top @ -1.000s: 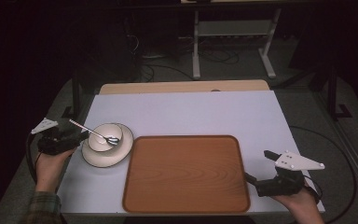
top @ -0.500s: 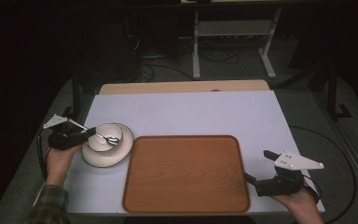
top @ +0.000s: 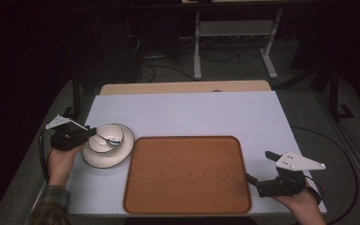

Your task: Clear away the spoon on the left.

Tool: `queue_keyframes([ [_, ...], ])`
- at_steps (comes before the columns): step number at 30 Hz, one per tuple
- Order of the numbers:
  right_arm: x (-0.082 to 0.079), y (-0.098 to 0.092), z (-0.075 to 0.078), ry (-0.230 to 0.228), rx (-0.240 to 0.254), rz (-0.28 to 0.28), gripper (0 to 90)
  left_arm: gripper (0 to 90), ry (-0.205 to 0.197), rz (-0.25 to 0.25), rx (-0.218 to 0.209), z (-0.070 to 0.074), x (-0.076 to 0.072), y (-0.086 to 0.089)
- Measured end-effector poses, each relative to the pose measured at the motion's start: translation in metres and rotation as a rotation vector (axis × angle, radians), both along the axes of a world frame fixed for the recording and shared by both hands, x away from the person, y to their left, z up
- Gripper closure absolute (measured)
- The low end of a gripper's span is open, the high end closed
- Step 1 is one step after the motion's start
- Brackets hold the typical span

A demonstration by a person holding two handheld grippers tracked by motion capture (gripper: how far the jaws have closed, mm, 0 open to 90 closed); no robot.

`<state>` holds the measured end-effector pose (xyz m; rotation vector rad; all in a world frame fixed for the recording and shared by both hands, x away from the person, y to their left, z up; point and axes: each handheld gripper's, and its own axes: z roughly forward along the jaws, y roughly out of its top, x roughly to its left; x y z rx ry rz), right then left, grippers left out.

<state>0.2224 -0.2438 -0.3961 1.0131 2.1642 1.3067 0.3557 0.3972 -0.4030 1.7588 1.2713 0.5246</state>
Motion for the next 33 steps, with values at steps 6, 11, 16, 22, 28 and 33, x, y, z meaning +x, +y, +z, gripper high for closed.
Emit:
queue_keyframes([
  [6,0.0,-0.001,0.0,-0.003,0.0,-0.002,0.0,67.5,-0.017,-0.009,0.01,0.002,-0.002,-0.001],
  [11,0.0,-0.001,0.0,-0.003,0.0,-0.002,0.0,72.6,-0.033,-0.023,-0.001,0.006,-0.004,-0.003],
  [16,0.0,-0.001,0.0,-0.002,0.0,-0.002,0.0,77.0,-0.048,-0.057,-0.01,0.015,-0.007,-0.01],
  [22,0.0,-0.002,0.0,-0.001,-0.001,-0.002,0.0,81.0,-0.055,-0.083,-0.018,0.021,-0.009,-0.017],
  [28,0.0,-0.001,0.0,0.0,-0.002,-0.002,0.0,85.4,-0.057,-0.113,-0.047,0.026,-0.011,-0.02],
  [33,-0.001,-0.002,0.0,-0.001,-0.002,-0.002,0.0,89.0,-0.077,-0.126,-0.041,0.031,-0.013,-0.023],
])
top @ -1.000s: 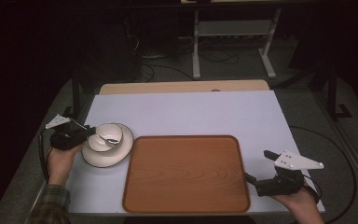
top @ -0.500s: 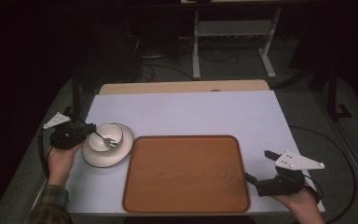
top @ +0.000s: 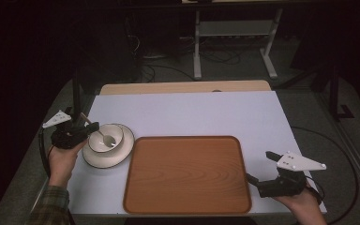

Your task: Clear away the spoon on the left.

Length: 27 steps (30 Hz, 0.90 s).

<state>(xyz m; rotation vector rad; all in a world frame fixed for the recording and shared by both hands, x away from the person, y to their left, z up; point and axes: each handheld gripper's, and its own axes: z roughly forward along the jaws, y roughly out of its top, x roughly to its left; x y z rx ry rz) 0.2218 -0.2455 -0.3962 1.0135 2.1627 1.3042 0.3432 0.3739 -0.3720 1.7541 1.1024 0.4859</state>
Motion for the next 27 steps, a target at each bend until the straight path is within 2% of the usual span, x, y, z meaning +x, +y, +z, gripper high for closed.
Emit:
queue_keyframes([
  [9,0.0,0.0,0.0,0.0,0.0,0.0,0.0,89.0,-0.008,0.0,0.008,0.004,-0.002,0.001],
  [19,0.0,0.0,0.0,-0.002,0.0,0.0,0.0,89.0,-0.054,0.005,0.003,0.021,-0.012,0.009],
  [27,0.0,0.0,0.001,-0.002,0.002,-0.002,0.0,89.0,-0.062,-0.009,-0.007,0.029,-0.016,0.008],
])
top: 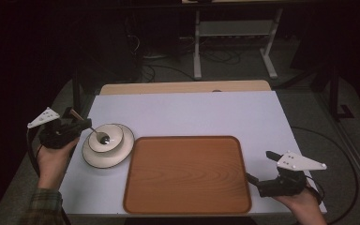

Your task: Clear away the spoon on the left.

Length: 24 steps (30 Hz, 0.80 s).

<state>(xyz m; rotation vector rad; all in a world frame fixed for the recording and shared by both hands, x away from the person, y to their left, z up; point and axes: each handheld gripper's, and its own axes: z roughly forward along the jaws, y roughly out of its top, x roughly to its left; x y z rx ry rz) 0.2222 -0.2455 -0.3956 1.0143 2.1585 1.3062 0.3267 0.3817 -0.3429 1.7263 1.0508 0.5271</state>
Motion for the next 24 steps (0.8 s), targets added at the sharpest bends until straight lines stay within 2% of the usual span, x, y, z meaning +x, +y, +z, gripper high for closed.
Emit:
queue_keyframes([
  [13,0.0,-0.001,0.0,0.0,0.001,-0.002,0.0,89.1,-0.021,-0.063,0.012,0.015,-0.007,-0.015],
  [24,0.0,-0.001,0.0,-0.001,0.001,0.0,0.0,89.1,-0.017,-0.152,0.006,0.021,-0.012,-0.033],
])
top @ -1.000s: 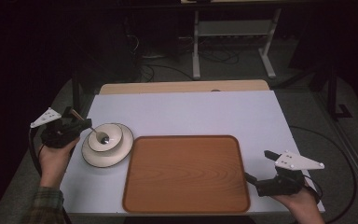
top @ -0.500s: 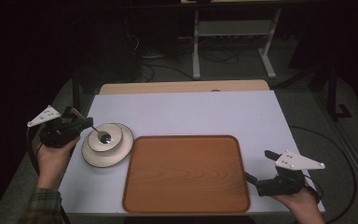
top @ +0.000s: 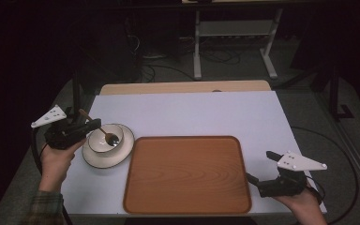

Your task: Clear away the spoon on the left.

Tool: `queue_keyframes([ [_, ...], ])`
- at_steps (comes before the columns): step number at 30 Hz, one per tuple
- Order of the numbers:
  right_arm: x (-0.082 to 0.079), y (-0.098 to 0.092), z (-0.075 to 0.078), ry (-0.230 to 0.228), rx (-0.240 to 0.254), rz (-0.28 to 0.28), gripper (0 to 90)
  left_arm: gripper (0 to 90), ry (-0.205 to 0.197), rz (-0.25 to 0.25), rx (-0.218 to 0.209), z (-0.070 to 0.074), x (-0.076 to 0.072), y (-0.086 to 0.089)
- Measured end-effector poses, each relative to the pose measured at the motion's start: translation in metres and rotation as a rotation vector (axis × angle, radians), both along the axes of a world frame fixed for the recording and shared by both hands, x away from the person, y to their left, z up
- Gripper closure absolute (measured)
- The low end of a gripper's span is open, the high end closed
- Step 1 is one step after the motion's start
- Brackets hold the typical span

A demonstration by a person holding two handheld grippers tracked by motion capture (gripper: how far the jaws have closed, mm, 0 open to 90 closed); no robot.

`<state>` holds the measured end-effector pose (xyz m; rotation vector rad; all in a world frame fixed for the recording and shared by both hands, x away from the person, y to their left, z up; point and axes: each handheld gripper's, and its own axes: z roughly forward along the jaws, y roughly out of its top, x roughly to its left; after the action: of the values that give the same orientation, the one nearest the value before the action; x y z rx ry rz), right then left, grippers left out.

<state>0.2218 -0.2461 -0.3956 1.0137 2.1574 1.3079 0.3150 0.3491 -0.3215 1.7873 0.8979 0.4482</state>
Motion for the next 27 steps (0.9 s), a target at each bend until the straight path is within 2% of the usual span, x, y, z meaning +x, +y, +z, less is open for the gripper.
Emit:
queue_keyframes([
  [5,0.0,0.0,0.0,0.0,0.003,0.0,0.0,89.1,0.013,-0.056,0.018,0.002,-0.002,-0.014],
  [9,0.0,0.0,0.0,0.0,0.003,0.0,0.0,89.1,0.035,-0.116,0.052,0.001,-0.003,-0.028],
  [17,0.0,-0.001,0.0,0.0,0.003,-0.001,0.0,89.1,0.058,-0.168,0.086,-0.003,-0.004,-0.045],
  [27,0.0,-0.001,0.0,0.001,0.0,0.0,0.0,89.1,0.103,-0.228,0.132,-0.016,-0.004,-0.063],
])
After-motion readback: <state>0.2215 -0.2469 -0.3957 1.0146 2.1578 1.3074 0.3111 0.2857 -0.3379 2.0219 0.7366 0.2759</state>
